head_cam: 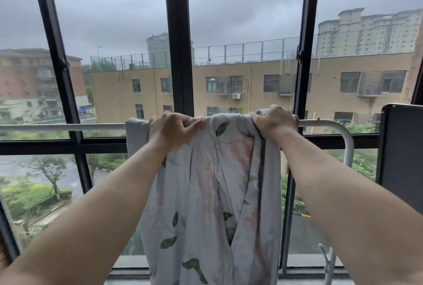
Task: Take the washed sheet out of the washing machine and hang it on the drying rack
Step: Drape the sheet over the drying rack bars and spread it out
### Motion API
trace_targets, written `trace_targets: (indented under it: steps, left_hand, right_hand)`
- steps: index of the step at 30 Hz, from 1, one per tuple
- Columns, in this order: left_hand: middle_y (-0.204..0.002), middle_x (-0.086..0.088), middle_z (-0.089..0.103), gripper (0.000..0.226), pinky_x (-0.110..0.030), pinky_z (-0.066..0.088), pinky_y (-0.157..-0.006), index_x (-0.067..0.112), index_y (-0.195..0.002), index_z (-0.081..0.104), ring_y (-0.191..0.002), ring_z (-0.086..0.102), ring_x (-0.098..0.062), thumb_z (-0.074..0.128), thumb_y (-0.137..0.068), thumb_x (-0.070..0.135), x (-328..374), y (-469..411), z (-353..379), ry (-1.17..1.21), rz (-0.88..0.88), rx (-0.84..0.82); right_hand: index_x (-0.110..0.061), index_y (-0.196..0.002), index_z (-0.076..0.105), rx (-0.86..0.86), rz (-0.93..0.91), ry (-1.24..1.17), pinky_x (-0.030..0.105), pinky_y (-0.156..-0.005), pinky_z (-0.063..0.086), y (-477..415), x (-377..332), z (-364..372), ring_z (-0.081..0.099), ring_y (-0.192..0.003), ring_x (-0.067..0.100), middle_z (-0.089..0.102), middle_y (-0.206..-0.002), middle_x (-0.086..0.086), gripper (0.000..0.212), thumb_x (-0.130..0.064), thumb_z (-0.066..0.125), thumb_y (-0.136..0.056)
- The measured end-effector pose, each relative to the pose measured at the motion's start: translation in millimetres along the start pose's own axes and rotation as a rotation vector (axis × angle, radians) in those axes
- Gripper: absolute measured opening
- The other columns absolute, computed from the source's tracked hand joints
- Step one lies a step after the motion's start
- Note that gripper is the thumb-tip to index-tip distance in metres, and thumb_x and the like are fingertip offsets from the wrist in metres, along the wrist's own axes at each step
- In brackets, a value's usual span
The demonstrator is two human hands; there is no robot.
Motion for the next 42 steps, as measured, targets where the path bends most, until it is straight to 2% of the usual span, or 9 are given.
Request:
trace_targets:
  steps: [6,10,14,19,21,26,33,37,42]
  left_hand:
    - [-0.047,-0.003,0.053,0.053,-0.032,0.039,-0.056,0.016,-0.050,0.053,-0.045,0.042,-0.019,0.056,-0.098,0.038,-12.4,-10.7,1.0,0.160,-0.004,0.187]
    - [-0.088,-0.020,0.071,0.019,-0.030,0.042,-0.070,0.000,-0.088,0.071,-0.080,0.063,-0.033,0.055,-0.094,0.007,-13.1,-12.4,7.3,0.220,-0.102,0.369]
    - [-0.105,-0.014,0.069,0.037,-0.036,0.047,-0.085,0.009,-0.102,0.071,-0.099,0.063,-0.033,0.049,-0.081,-0.012,1.7,-17.6,5.5,0.209,-0.168,0.347]
    - [-0.096,0.000,0.068,0.022,-0.036,0.048,-0.081,0.017,-0.091,0.071,-0.091,0.060,-0.020,0.052,-0.084,0.009,64.5,3.5,17.3,0.162,0.287,0.490]
    - [-0.090,0.004,0.070,0.013,-0.034,0.053,-0.079,0.020,-0.088,0.074,-0.082,0.063,-0.015,0.061,-0.086,0.018,94.0,10.8,25.1,0.265,0.414,0.329]
    - [-0.074,0.012,0.068,0.024,-0.027,0.055,-0.066,0.026,-0.072,0.070,-0.068,0.063,-0.008,0.074,-0.079,0.048,119.0,17.4,39.0,0.271,0.268,0.165]
    - [-0.085,0.004,0.071,0.020,-0.025,0.046,-0.065,0.021,-0.083,0.075,-0.080,0.065,-0.017,0.069,-0.085,0.039,126.1,20.2,43.5,0.206,0.138,0.145]
    - [-0.074,0.007,0.070,0.019,-0.028,0.047,-0.064,0.022,-0.083,0.073,-0.075,0.064,-0.015,0.062,-0.089,0.036,127.2,13.7,36.4,0.432,-0.039,-0.031]
    - [-0.071,-0.005,0.061,0.026,-0.040,0.053,-0.071,0.013,-0.074,0.059,-0.072,0.059,-0.023,0.049,-0.097,0.014,122.5,-12.6,12.8,0.948,-0.374,-0.090]
  right_hand:
    - [-0.022,-0.062,0.045,-0.048,-0.011,-0.024,0.042,-0.096,0.036,-1.5,-2.8,1.4,0.051,-0.094,0.030,0.065,-0.104,0.009,0.038,-0.045,0.050,-0.092]
    - [-0.022,-0.064,0.043,-0.036,-0.030,0.021,0.043,-0.094,0.034,-2.4,-5.4,6.2,0.055,-0.099,0.032,0.062,-0.101,0.008,0.036,-0.043,0.046,-0.093]
    - [-0.018,-0.083,0.062,-0.026,-0.021,0.064,0.043,-0.087,0.033,-8.9,-4.0,14.4,0.051,-0.087,0.029,0.059,-0.095,0.003,0.037,-0.043,0.036,-0.090]
    - [-0.018,-0.097,0.067,-0.019,0.004,0.103,0.044,-0.084,0.030,-13.7,-2.3,22.1,0.046,-0.082,0.026,0.060,-0.096,0.003,0.046,-0.045,0.030,-0.089]
    - [-0.018,-0.096,0.065,-0.028,-0.007,0.097,0.044,-0.085,0.030,-13.1,-1.1,20.2,0.046,-0.083,0.026,0.058,-0.095,0.002,0.041,-0.043,0.032,-0.093]
    - [-0.018,-0.091,0.051,-0.112,-0.023,0.061,0.047,-0.102,0.033,-9.5,0.1,4.5,0.053,-0.112,0.031,0.058,-0.122,0.013,0.022,-0.030,0.035,-0.100]
    - [-0.019,-0.073,0.044,-0.214,-0.008,-0.011,0.049,-0.107,0.032,-13.1,4.9,-5.1,0.051,-0.118,0.032,0.056,-0.128,0.013,0.028,-0.022,0.038,-0.100]
    - [-0.008,-0.121,0.054,-0.233,0.018,-0.055,0.043,-0.105,0.032,-19.3,10.7,-2.8,0.049,-0.124,0.032,0.055,-0.135,0.015,0.034,-0.030,0.038,-0.101]
    - [-0.012,-0.127,0.055,-0.235,-0.009,-0.015,0.039,-0.090,0.028,-23.7,11.5,3.0,0.050,-0.122,0.030,0.054,-0.134,0.010,0.039,-0.030,0.033,-0.100]
Point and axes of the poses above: each hand's wrist, its own y-axis away from the middle knuckle, its own z-axis out of the palm, x = y × z, the point moved 1 cm from there along -y, towards the middle knuckle
